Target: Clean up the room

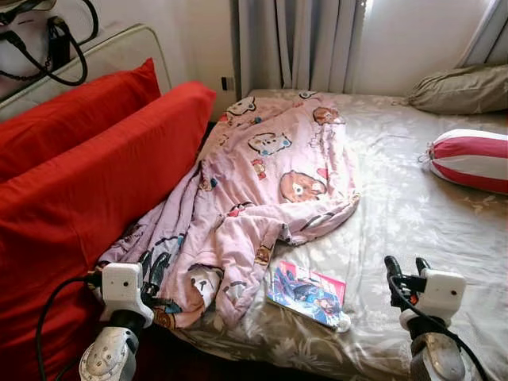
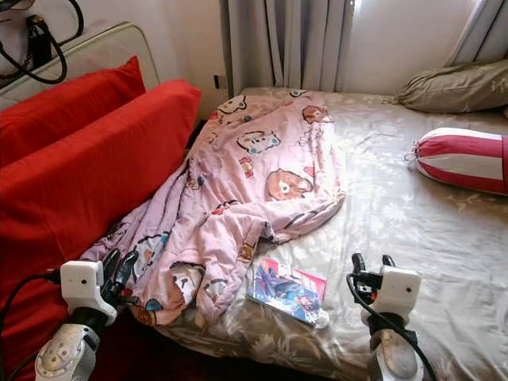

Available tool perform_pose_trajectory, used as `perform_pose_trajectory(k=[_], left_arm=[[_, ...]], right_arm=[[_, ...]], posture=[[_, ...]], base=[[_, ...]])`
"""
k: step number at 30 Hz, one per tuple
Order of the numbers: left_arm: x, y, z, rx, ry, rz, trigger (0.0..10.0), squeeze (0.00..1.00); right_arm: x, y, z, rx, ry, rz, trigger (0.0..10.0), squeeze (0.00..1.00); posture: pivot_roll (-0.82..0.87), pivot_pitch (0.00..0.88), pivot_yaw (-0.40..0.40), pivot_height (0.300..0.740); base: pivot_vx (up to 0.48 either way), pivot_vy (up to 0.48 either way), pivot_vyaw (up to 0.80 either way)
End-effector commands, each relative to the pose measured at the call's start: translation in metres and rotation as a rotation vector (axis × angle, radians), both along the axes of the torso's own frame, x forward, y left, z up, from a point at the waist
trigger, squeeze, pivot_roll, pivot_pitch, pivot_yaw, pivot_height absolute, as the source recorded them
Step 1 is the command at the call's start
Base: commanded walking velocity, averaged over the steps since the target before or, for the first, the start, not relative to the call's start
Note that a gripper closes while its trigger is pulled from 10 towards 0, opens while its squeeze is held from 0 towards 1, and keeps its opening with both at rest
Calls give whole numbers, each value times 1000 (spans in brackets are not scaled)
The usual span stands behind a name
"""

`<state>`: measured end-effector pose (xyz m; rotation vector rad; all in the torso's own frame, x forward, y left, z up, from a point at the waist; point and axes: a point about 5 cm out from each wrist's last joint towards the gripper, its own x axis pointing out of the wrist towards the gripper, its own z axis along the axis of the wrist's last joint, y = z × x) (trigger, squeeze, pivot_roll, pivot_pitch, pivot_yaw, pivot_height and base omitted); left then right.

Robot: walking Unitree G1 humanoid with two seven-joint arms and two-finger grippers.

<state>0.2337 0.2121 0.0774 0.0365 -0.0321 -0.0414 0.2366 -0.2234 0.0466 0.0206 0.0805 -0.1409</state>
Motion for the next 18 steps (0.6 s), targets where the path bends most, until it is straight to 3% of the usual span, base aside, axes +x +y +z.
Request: perform_pose_trajectory(k=[1,18], left_arm=[[-1,1,1,2,9,-4,10000,0],[0,-1,2,2,26,-17,10000,0]], right_arm=[[2,3,3,-3,-5,18,10000,0],[2,8,4,-3,0,48,10000,0]], posture=[[13,0,26,669],[18,0,20,669]], base=[[0,0,0],[0,0,0]])
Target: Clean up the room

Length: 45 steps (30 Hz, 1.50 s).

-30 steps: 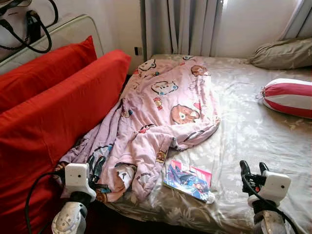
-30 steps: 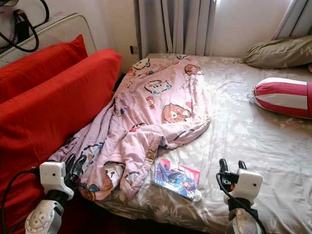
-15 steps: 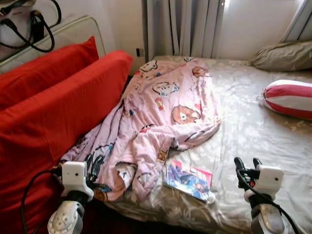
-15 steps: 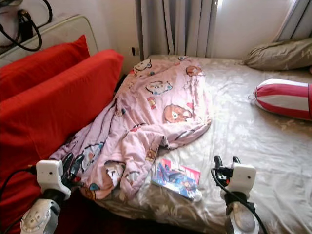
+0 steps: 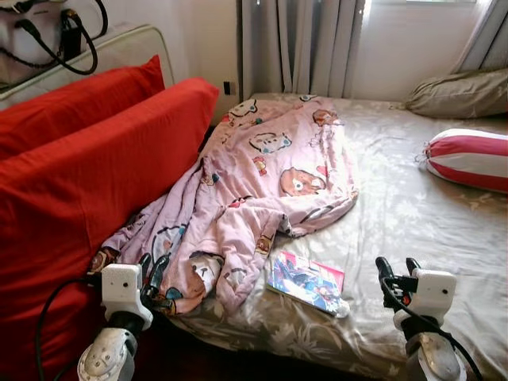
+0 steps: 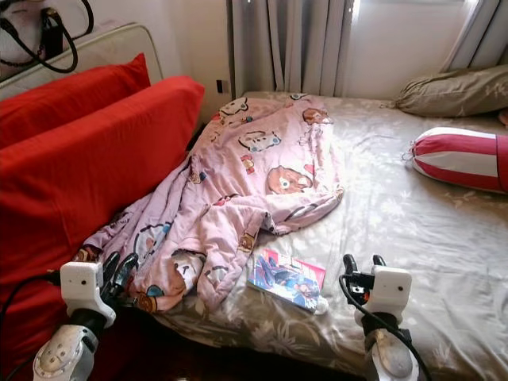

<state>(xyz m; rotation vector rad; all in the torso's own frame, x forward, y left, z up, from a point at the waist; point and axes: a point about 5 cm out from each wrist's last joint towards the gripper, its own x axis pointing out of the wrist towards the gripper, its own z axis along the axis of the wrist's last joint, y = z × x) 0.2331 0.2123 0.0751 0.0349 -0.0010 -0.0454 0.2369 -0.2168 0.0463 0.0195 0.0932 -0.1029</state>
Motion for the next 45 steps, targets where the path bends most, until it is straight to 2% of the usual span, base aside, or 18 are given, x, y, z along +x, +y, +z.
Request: perform_pose_trajectory(k=[1,4,7,20,32,33,35,45], left_arm=[[0,-2,4,2,-2,-15,10000,0],[0,-2,3,1,1,-16,10000,0],[0,-3,3,0,3,-17,10000,0],[0,-4,5,-2,9,-20,10000,0],[0,-6,4,-4,18,-29,10000,0],[-1,-6,5,-5,19,-31,10000,0],[-1,-6,4,-4,19,-31,10000,0],[0,-7,5,-3,19,-38,10000,0]], right_arm=[[2,2,4,-3,-10,16,10000,0],[3,4,3,5,9,25,10000,0],[4,6,1,2,21,35,10000,0],[6,9,2,16,11,55,10000,0],[7,12,-3,19,59,71,10000,0],[7,13,-4,27,61,76,10000,0],[7,13,-4,25,60,78,10000,0],[5,16,-2,30,37,90,10000,0]], posture=[[18,0,20,669],[18,0,18,669],[20,0,17,651],[27,0,16,651],[30,0,17,651],[28,0,18,641],[28,0,18,626],[26,0,26,626]], base=[[0,0,0],[0,0,0],[0,0,0],[0,0,0],[0,0,0],[0,0,0],[0,0,0],[0,0,0]])
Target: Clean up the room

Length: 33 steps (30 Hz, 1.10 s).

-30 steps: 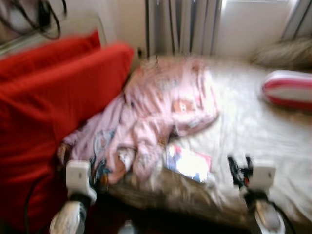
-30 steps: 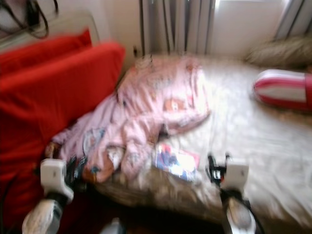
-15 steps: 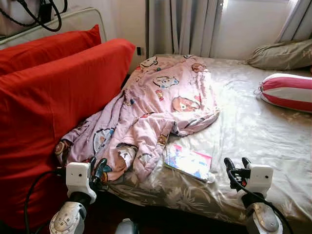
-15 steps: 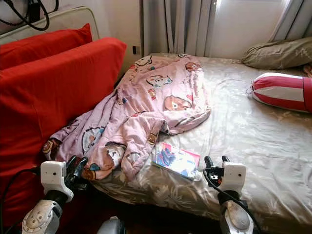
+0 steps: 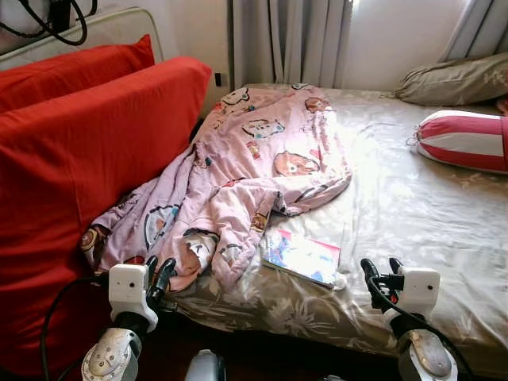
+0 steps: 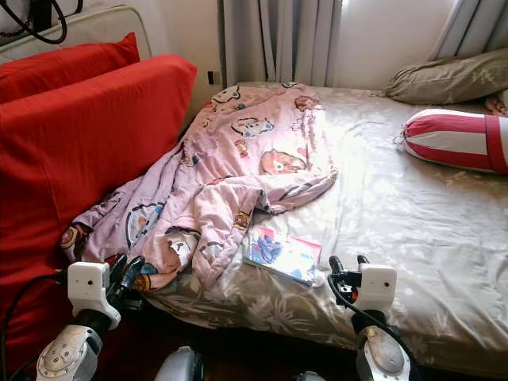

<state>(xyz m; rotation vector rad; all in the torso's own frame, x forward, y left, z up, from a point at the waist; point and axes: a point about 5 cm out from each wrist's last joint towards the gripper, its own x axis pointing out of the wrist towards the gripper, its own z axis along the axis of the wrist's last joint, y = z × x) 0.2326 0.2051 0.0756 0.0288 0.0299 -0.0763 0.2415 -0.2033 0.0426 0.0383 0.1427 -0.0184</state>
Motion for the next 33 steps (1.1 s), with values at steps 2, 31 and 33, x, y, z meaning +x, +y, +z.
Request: perform_pose_trajectory(k=[2,31,33], left_arm=[[0,0,4,3,-13,-8,10000,0],[-1,1,4,8,-8,-9,10000,0],[-1,1,4,7,-8,-10,10000,0]], right_arm=[[1,2,1,5,-10,6,10000,0],[-3,16,-6,7,11,116,10000,0],[-4,16,-6,16,11,114,10000,0]], posture=[[26,0,26,626],[36,0,22,626],[36,0,22,626]], base=[[0,0,0],[0,0,466],[0,0,241]])
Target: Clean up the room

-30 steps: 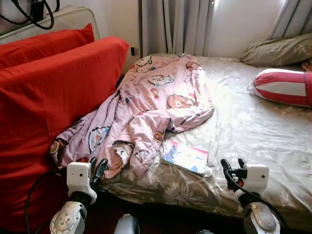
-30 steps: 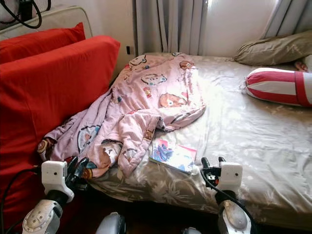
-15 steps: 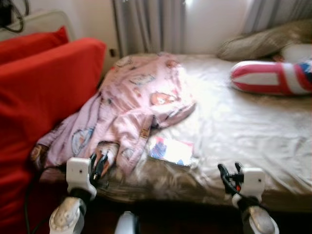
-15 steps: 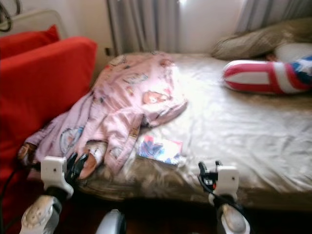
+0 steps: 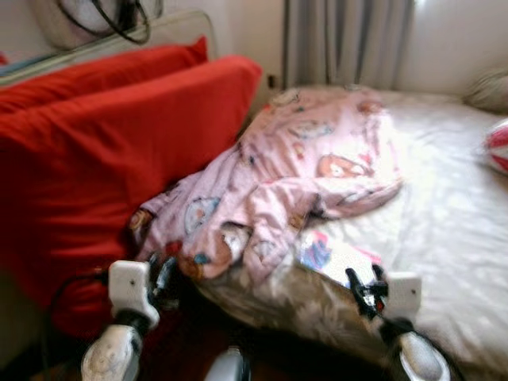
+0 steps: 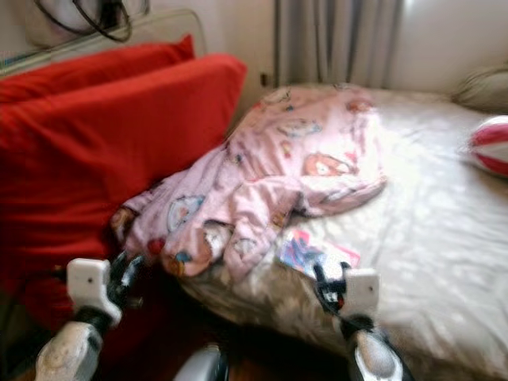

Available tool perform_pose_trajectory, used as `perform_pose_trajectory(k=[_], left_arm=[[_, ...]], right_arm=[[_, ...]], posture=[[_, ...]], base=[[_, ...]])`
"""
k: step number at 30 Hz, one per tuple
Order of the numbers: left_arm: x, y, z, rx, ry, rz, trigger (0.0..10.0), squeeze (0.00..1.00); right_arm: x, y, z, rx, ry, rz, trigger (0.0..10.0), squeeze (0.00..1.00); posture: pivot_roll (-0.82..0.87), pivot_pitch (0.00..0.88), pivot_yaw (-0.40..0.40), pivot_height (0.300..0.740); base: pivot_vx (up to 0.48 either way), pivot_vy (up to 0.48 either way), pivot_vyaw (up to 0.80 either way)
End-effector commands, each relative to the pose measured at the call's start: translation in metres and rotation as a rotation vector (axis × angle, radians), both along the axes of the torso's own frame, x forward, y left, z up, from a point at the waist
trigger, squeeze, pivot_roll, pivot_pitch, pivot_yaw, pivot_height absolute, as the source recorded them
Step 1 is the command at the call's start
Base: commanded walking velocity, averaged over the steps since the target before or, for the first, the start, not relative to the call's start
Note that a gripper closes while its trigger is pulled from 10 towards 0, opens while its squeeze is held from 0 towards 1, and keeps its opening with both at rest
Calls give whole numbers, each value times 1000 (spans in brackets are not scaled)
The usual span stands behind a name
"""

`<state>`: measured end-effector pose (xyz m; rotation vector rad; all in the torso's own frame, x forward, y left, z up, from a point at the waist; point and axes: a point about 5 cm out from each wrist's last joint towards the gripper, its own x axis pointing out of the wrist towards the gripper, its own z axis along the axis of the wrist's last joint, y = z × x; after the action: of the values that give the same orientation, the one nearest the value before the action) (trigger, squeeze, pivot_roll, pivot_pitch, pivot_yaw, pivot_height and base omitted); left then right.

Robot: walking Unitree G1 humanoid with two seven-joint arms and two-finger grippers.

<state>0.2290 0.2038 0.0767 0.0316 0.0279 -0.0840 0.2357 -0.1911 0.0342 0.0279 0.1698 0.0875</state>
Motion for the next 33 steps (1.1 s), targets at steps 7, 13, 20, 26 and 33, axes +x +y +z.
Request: perform_pose_trajectory(k=[7,13,20,26,33], left_arm=[[4,1,3,3,-5,-7,10000,0],[4,1,4,3,-6,-12,10000,0],[3,0,3,3,-5,-17,10000,0],[3,0,3,4,-4,-18,10000,0],[3,-2,3,4,-6,-26,10000,0]], right_arm=[[4,0,1,20,-10,-38,10000,0],[5,-3,1,16,-10,-52,10000,0],[4,-4,0,15,-5,-69,10000,0],[5,-6,-1,18,-1,-92,10000,0],[5,-8,-2,16,3,-102,10000,0]], posture=[[36,0,22,626],[35,0,22,626],[36,0,23,626],[35,0,24,626],[36,0,26,626]], base=[[0,0,0],[0,0,0],[0,0,0],[0,0,0],[103,0,0]])
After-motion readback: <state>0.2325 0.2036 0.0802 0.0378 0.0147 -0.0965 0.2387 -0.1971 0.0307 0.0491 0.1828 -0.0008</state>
